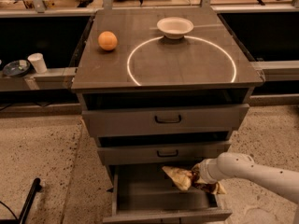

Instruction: Place brown chip bag into bottom drawer

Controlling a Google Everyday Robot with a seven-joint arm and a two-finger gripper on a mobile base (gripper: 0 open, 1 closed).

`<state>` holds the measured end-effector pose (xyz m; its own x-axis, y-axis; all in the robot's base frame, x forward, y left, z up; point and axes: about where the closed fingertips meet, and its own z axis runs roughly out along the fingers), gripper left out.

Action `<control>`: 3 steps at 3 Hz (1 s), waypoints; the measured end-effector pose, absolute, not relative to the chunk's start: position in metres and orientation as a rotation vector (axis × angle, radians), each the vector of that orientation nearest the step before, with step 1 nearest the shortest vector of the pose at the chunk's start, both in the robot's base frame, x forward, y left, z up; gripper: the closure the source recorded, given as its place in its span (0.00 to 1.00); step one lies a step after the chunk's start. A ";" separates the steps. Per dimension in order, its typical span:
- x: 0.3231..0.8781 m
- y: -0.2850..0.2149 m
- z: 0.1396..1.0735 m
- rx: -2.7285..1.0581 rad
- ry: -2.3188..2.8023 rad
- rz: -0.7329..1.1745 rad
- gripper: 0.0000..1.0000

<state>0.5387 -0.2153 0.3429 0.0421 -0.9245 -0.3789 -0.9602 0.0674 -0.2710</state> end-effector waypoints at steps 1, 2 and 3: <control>0.542 -0.218 0.310 -1.859 1.885 0.163 1.00; 0.548 -0.205 0.283 -1.864 1.869 0.224 1.00; 0.552 -0.192 0.282 -1.829 1.842 0.271 0.83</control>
Offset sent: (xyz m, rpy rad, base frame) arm 0.0187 0.0246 -0.0875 0.1061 0.0739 0.0537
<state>0.5516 -0.1918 0.2820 0.0527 -0.8681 -0.4935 -0.9734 0.0656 -0.2193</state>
